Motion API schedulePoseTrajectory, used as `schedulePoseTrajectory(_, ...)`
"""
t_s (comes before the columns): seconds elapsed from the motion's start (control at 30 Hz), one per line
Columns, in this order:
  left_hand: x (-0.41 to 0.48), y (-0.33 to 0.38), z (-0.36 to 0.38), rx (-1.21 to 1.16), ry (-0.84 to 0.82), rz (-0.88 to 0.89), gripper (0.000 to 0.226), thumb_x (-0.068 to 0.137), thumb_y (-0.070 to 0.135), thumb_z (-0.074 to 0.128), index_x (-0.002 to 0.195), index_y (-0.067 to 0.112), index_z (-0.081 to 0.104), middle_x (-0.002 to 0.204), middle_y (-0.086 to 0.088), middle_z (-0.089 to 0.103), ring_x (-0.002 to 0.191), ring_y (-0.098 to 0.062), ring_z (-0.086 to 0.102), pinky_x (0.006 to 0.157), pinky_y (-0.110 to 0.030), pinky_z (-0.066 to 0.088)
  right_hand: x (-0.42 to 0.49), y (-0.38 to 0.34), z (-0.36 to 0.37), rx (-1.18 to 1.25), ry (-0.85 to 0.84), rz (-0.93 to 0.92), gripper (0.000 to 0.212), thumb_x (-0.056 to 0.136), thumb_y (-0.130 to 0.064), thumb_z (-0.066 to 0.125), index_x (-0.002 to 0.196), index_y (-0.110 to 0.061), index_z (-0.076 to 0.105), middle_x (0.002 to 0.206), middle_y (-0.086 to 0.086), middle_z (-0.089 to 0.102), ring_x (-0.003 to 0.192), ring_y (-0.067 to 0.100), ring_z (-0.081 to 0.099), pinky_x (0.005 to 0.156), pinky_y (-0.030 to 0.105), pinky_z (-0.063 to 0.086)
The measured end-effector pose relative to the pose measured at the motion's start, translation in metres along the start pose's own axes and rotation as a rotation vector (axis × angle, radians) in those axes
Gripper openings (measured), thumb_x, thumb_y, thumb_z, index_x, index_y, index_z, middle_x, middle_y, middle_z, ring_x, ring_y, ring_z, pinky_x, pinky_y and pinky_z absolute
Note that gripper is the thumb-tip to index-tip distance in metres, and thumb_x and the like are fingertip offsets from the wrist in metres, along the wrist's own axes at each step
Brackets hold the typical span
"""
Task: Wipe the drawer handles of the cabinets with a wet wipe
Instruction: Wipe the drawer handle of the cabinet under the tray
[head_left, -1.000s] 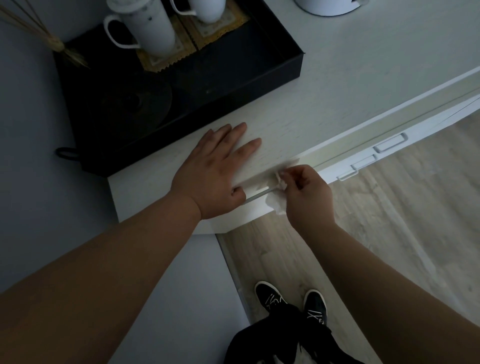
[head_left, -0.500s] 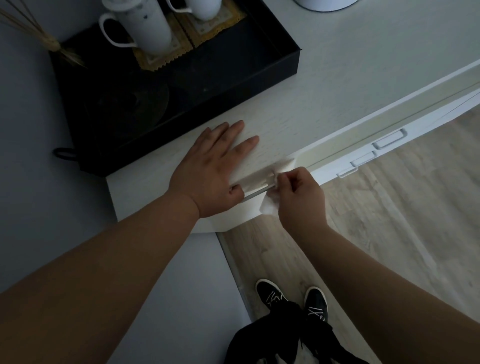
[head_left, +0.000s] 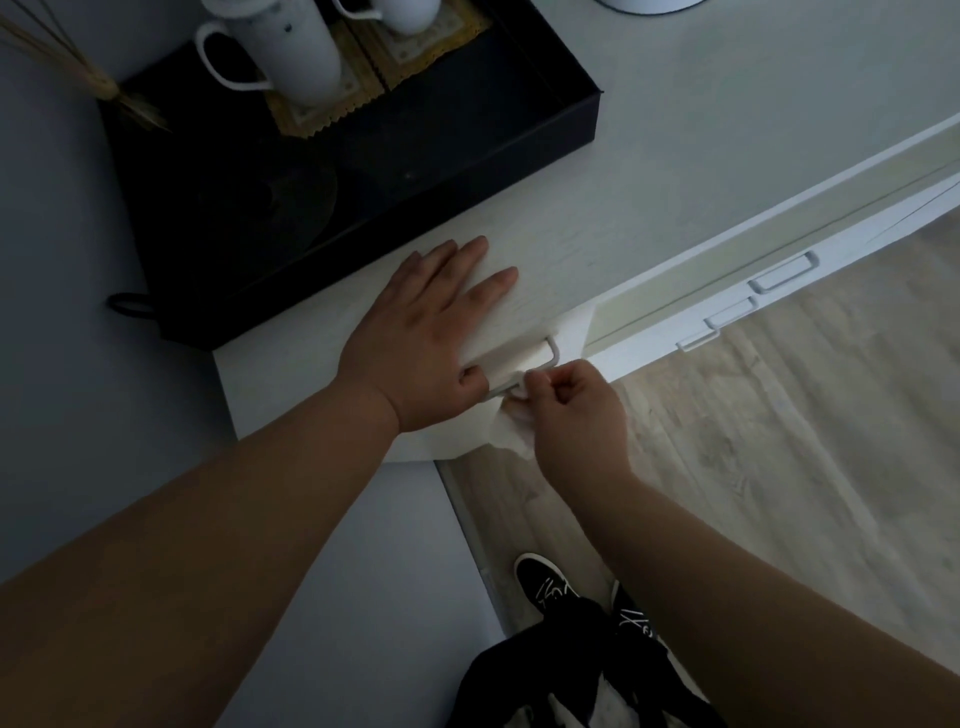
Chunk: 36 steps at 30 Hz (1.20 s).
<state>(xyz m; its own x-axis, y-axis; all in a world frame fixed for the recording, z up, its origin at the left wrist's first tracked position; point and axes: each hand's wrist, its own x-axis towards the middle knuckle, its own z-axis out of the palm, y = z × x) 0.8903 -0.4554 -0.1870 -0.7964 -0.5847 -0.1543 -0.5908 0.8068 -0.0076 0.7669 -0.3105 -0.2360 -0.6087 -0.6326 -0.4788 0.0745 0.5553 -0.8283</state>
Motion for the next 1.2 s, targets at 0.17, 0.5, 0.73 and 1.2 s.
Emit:
schedulePoseTrajectory(0.17,0.000,0.000,0.001,0.000,-0.006,0.005,0.096,0.079,0.049,0.052,0.165,0.036,0.009,0.174,-0.002,0.003,0.159,-0.027,0.006,0.130,-0.049,0.011,0.002,0.001,-0.001,0.069,0.118,0.017,0.017,0.098,-0.036,0.067,0.086,-0.026,0.063,0.078,-0.009,0.074,0.073,0.010,0.071,0.071,0.041,0.061)
schedulePoseTrajectory(0.5,0.001,-0.001,0.002,0.032,-0.013,0.015,0.097,0.082,0.050,0.054,0.165,0.036,0.006,0.175,-0.002,0.000,0.160,-0.028,0.005,0.130,-0.047,0.009,0.000,-0.002,-0.003,0.086,0.131,-0.023,0.020,0.098,-0.033,0.068,0.083,-0.022,0.063,0.067,-0.020,0.068,0.057,-0.003,0.060,0.052,0.013,0.041)
schedulePoseTrajectory(0.73,0.000,-0.001,0.001,0.027,-0.009,0.018,0.094,0.080,0.056,0.043,0.165,0.036,0.008,0.175,-0.003,0.001,0.160,-0.028,0.006,0.130,-0.047,0.009,-0.006,0.002,0.008,0.032,0.061,-0.030,0.020,0.096,-0.039,0.070,0.085,-0.023,0.065,0.077,-0.003,0.073,0.071,0.012,0.070,0.064,0.032,0.056)
schedulePoseTrajectory(1.2,-0.001,0.002,-0.003,0.033,-0.030,0.011,0.096,0.082,0.052,0.051,0.165,0.034,0.007,0.175,-0.002,0.000,0.160,-0.027,0.005,0.130,-0.047,0.008,0.004,-0.010,-0.010,-0.037,0.060,0.001,0.021,0.097,-0.038,0.069,0.085,-0.020,0.065,0.075,-0.005,0.072,0.070,0.011,0.070,0.063,0.030,0.057)
